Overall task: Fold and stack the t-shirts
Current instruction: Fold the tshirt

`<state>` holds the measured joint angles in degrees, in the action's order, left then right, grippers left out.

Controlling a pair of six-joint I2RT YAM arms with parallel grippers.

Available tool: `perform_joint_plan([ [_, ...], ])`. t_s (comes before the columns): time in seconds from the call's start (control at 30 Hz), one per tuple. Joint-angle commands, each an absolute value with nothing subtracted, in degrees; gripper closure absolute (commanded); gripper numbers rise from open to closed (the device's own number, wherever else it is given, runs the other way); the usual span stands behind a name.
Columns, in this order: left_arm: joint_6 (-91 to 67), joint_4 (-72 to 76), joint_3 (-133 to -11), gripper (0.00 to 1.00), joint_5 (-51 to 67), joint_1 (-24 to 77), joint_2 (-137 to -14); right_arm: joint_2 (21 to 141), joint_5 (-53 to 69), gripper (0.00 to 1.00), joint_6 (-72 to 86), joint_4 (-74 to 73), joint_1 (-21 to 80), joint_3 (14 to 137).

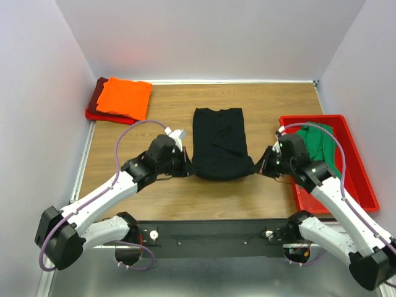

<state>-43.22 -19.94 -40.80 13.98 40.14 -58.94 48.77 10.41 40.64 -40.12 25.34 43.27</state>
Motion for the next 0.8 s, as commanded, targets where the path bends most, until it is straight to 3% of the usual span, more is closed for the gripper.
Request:
perform_joint_plan([
  [0.0,-37.90,-21.36,-47.88,1.00,13.87,36.58,-62.12,53.69,2.92,0.99,38.23,-40.87,25.58,49.03],
  [0.33,-32.08,-17.85,-57.29,1.00,25.04,26.82,-73.56,69.68,-1.32,1.00,36.48,-36.48,25.05,61.08],
  [0.77,-33.22,-10.90,-65.47,1.00,35.68,21.97,-86.57,80.32,2.37,1.00,35.33,-30.77,19.95,68.19],
])
